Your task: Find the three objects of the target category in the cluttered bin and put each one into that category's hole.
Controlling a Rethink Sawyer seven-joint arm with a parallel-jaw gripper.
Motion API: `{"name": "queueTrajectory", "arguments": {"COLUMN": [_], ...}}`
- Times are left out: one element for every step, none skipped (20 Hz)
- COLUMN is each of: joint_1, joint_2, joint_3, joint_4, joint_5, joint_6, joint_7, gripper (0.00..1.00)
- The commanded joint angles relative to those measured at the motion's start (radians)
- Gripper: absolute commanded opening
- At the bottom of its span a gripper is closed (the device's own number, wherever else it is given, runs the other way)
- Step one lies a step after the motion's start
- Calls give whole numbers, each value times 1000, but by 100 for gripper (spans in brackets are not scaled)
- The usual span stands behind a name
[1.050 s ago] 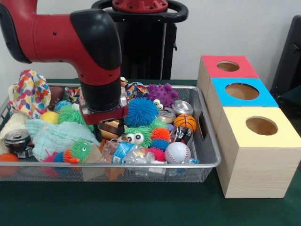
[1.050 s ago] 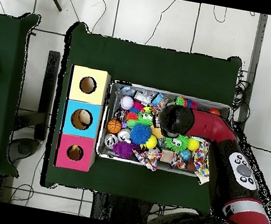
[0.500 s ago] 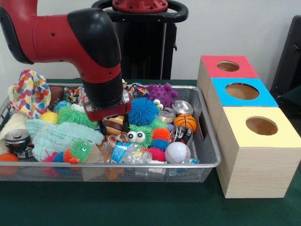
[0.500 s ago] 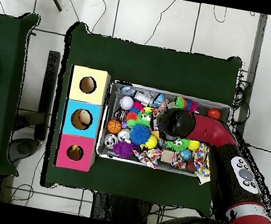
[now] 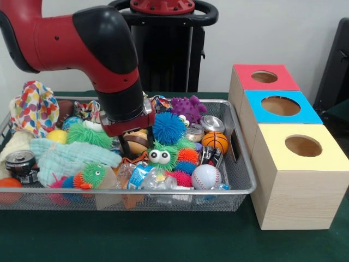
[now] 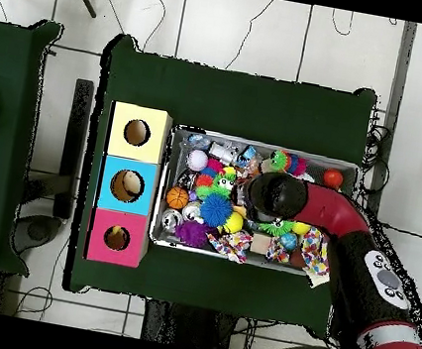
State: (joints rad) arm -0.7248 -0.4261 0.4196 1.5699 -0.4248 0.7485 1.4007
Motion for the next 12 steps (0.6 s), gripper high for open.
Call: {"name": "queueTrajectory", "arguments": {"joint_1": [-10,-12,-13,-13,-13,-14,-16,-17,-19,-21,-24,-26], "joint_2": [8,10,9,10,11,14,13,15,14,17,18,20], "joint_3": [108,112,116,118,121,123,126,130,134,139,147,154], "joint_4": [117,117,115,113,111,109,108,104,102,96,94,88], "joint_5": [44,45,45,43,41,37,32,24,16,8,1,-6], "joint_6": [86,82,82,79,76,70,64,57,50,42,33,26], "joint_7": [-78,-81,-87,-90,-94,-99,-105,-115,-125,-134,-143,-151], "gripper": [100,100,100,100,100,100,100,100,100,100,100,100]}}
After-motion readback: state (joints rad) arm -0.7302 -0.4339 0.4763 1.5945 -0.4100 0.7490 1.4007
